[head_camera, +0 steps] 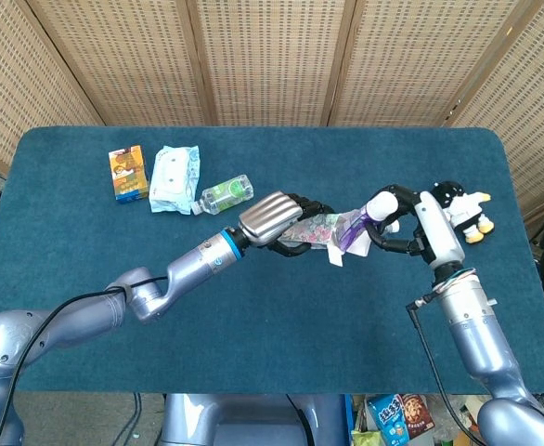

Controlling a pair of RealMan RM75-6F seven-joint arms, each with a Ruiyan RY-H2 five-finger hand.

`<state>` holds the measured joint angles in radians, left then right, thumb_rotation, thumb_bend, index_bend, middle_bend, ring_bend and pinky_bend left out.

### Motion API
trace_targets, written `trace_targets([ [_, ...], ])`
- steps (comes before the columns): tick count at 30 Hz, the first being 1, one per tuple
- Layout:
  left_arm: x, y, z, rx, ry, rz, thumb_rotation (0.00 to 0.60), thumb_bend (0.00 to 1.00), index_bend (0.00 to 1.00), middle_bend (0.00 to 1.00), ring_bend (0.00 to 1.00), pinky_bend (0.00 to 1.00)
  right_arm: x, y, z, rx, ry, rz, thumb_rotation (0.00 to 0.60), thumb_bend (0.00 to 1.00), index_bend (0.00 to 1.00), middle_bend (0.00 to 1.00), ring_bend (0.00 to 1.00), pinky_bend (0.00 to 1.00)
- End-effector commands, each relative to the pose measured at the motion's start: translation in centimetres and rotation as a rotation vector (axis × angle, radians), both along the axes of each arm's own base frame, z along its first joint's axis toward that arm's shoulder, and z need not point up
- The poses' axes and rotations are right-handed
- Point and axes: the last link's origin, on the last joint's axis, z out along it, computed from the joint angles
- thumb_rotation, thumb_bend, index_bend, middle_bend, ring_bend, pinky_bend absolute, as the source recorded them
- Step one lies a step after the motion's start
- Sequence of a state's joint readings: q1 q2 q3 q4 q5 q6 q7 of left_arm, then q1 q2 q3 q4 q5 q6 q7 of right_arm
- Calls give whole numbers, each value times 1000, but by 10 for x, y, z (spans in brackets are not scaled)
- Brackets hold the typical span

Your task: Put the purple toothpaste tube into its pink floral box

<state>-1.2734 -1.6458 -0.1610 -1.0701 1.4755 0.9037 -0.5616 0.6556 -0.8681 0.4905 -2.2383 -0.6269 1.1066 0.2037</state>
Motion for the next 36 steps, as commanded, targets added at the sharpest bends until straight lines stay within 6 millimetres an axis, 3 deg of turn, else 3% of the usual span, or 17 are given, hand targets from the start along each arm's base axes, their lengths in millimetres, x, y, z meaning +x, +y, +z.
trace_targets([
  [1,-1,0,-3,-23,-27,35,600,567,527,479,472,540,0,-2,2,-24,-27,2,600,839,663,628,467,451],
  [36,15,-5,-25,-149,-248,164,600,567,527,479,472,540,14,-5,6,-85,-143,45,600,840,665,630,467,451],
])
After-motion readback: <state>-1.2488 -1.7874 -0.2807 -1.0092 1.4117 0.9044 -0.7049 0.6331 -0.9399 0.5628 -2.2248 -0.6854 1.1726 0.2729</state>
